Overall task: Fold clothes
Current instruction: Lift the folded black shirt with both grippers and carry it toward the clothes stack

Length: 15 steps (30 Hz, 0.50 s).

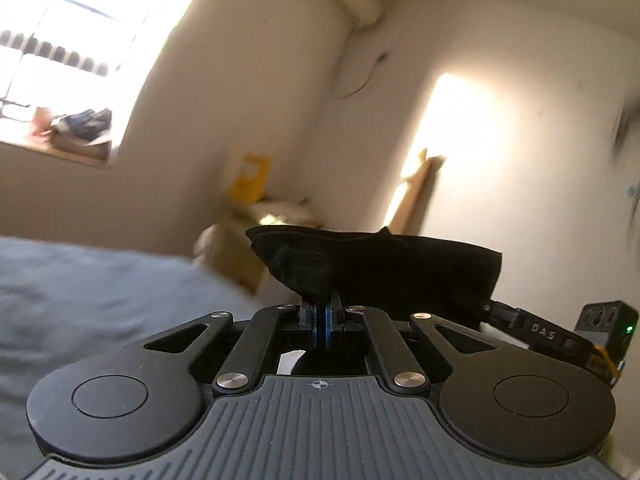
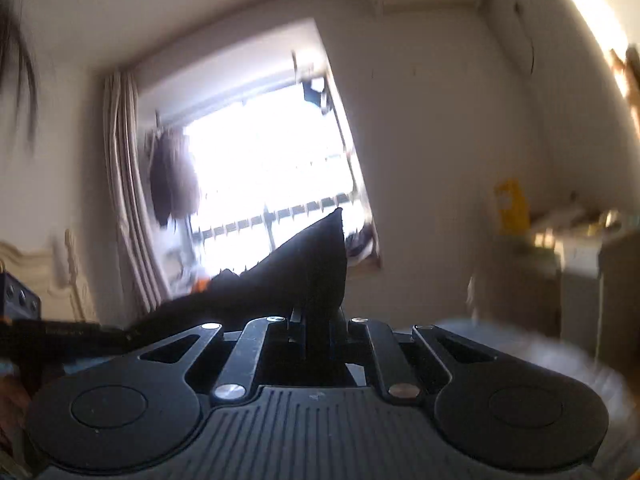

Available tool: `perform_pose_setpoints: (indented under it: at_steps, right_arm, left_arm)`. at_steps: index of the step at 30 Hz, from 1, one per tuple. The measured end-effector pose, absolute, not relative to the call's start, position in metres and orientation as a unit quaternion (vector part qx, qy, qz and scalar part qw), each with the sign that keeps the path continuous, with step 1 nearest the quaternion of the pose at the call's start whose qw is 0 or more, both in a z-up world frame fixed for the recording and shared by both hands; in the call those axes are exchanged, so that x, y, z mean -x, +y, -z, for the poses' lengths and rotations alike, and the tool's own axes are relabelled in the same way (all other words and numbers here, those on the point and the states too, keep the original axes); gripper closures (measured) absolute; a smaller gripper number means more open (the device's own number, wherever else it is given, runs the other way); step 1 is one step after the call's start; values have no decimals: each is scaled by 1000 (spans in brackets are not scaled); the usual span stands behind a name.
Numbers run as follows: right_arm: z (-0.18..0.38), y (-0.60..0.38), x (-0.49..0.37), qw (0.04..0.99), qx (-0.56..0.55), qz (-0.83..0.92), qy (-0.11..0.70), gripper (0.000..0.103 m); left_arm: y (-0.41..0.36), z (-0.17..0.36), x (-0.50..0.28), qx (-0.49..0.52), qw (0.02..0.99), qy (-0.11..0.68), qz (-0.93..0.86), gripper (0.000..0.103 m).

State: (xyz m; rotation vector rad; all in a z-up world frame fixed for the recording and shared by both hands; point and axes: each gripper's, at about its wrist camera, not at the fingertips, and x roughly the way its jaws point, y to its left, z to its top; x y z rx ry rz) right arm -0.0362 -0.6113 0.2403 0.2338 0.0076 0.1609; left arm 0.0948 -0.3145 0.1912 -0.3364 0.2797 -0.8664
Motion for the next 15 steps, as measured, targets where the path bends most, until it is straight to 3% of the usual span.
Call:
perform_pose_setpoints:
  at_steps: [6,15]
  right_arm:
    - [-264,-716,29,996,-94,-9,2,93]
    - [-204,-815,-22,990,-136,29,36,93]
  left_arm:
    - [-406,-183,-124,203,848,143,468,101]
    - [-474,-128,-176,214,828,218,471,101]
